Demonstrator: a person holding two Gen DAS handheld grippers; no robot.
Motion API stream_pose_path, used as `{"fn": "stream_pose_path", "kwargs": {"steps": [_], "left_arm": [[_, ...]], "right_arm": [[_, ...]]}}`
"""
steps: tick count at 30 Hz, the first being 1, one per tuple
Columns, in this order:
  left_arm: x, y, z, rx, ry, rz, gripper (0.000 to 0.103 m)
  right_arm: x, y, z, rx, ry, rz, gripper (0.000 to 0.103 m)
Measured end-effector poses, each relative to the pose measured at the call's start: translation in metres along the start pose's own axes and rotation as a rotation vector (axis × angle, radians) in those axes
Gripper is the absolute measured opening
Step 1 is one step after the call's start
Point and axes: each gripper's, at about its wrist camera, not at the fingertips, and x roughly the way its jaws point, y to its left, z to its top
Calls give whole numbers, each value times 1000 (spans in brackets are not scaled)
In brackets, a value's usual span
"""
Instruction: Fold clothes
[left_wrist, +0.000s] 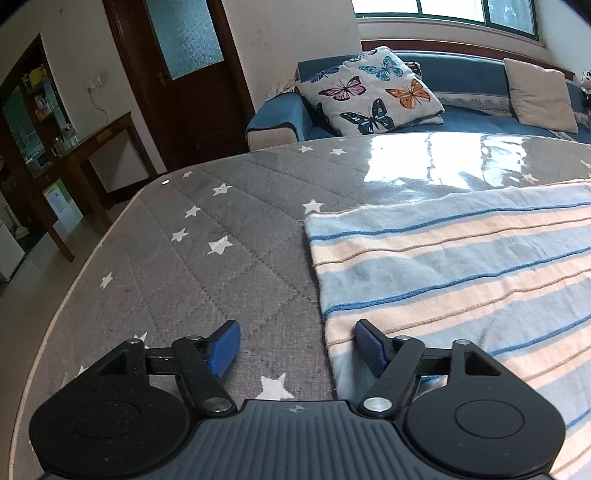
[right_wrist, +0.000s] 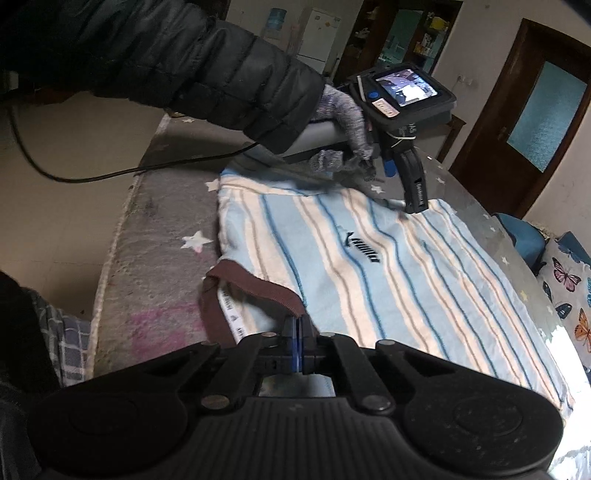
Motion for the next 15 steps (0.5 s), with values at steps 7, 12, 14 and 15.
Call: {"fn": "stream_pose_path", "kwargs": {"steps": [7, 12, 14, 15], "left_arm": [[-1, 4, -2, -9, -2, -10, 73], [-19, 4, -8, 3, -23, 3, 72], [-33, 4, -15, 16, -40, -6, 72], [-39, 2, -18, 29, -47, -6, 72]], "right_arm": [[-7, 15, -5, -10, -1, 89, 1], [-20, -4, -4, 77, -29, 28, 8], [-23, -12, -5, 113, -29, -16, 8], [-24, -17, -6, 138, -28, -33, 8]]}}
